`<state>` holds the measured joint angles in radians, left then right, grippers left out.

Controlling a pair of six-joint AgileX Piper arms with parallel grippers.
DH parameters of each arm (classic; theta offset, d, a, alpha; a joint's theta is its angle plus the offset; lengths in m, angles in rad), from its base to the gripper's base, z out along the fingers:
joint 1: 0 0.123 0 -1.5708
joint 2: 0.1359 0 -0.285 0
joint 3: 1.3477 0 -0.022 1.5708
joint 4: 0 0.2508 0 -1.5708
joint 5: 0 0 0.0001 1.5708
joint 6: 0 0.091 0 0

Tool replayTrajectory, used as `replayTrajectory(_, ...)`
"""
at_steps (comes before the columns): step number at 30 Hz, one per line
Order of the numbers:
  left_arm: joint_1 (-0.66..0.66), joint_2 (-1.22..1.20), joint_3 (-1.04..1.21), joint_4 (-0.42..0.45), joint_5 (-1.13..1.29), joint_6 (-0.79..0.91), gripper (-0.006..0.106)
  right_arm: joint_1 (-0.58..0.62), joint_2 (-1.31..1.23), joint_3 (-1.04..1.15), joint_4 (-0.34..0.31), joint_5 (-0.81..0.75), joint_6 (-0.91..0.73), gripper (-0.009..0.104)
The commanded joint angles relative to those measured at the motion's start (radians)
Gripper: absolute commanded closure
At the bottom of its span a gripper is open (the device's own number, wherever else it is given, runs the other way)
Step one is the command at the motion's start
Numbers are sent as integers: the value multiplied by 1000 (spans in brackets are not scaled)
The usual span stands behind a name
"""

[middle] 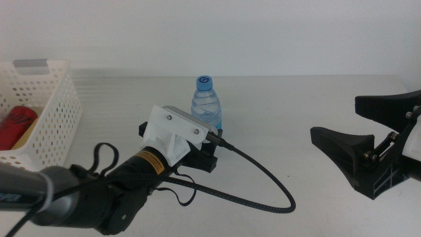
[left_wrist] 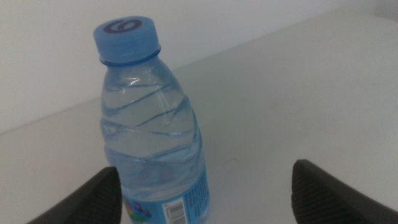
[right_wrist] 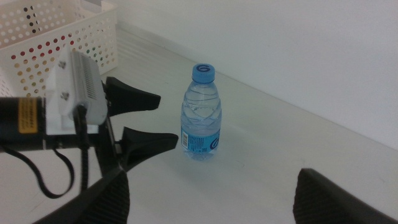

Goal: Use arms to grab the bottles and put them into the dustbin to the left of the table.

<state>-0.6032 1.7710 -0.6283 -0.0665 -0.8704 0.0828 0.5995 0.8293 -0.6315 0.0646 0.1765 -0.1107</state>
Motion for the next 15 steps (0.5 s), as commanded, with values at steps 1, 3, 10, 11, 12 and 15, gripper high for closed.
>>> replayTrajectory(1,6,0,-36,-11,-152,-21,10,4,-9,-27,-2,-72,-13,19)
replayTrajectory(3,23,29,-60,-10,-161,-50,10,4,-9,-27,-2,-72,-13,19)
replayTrajectory(10,86,94,-135,92,-145,-151,10,4,-9,-27,-2,-72,-13,19)
replayTrajectory(11,92,106,-150,104,-138,-157,10,4,-9,-27,-2,-72,-13,19)
replayTrajectory(12,99,119,-165,113,-132,-167,10,4,-9,-27,-2,-72,-13,19)
replayTrajectory(15,108,154,-203,122,-129,-192,10,4,-9,-27,-2,-72,-13,19)
